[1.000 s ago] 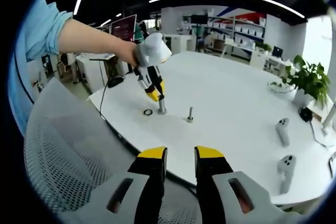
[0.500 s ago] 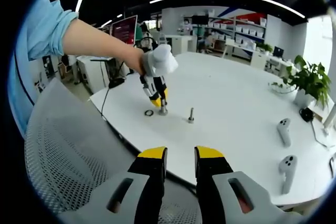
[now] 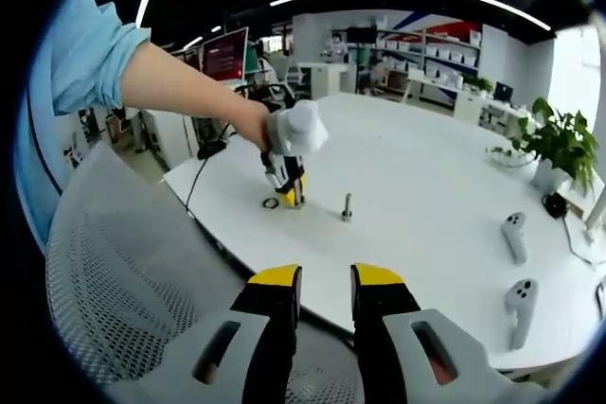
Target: Place the washer onto the threaded stud by aligning its center hole with the stud, sliding it down to the base, and recovering from edge contact or off-axis alignment until the washer reaches the visible bottom stop.
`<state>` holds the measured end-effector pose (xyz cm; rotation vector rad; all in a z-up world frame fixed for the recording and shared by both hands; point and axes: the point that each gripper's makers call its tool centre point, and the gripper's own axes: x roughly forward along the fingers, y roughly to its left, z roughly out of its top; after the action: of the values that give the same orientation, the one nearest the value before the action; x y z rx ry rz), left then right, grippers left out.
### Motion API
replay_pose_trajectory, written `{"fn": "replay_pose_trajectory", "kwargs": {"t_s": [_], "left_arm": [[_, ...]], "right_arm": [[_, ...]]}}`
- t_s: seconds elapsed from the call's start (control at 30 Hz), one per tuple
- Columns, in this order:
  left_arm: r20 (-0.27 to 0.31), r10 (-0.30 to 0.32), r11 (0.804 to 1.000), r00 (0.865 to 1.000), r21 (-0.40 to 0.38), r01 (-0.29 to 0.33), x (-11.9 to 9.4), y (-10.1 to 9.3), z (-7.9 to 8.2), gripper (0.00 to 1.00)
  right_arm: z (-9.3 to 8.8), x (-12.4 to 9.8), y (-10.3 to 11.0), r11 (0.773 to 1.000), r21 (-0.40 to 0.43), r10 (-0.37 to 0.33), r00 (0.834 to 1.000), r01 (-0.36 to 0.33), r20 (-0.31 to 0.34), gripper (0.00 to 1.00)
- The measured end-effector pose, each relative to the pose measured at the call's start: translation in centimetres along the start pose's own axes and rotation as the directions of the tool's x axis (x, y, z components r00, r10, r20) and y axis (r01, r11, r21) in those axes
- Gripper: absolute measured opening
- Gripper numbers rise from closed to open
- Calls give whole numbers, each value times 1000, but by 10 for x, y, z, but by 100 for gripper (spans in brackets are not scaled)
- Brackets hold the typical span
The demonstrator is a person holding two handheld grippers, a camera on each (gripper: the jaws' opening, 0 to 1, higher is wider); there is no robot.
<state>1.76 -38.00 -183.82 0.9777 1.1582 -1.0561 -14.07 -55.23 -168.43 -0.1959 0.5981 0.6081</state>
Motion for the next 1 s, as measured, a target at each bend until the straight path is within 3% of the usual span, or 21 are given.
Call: {"fn": "replay_pose_trajectory", "kwargs": {"t_s": [0.17,0.27,0.33,0.47,0.7,0.8,1.0], "left_arm": [[17,10,1000,1000,28,-11,-1,2,-4,21],[43,25,999,999,31,-27,-4,5,-9,30],[54,18,1000,998,-17,-17,-7,3,-15,34],[62,24,999,998,-29,-22,-13,3,-26,37],[68,-27,998,997,-63,31,-12,-11,-46,42],[103,-60,989,993,-132,73,-12,-23,-44,41],[92,-55,991,994,-113,66,-10,-33,-46,41]], "right_arm": [[1,0,1,1000,-1,4,1000,-4,3,20],[1,0,1,1000,-3,6,1000,-6,4,20],[1,0,1,1000,-4,10,1000,-10,2,20],[1,0,1,1000,-4,10,1000,-10,4,20],[1,1,2,1000,-3,13,1000,-13,6,20],[1,1,2,1000,-3,19,1000,-19,5,20],[1,1,2,1000,-2,20,1000,-20,5,20]]}}
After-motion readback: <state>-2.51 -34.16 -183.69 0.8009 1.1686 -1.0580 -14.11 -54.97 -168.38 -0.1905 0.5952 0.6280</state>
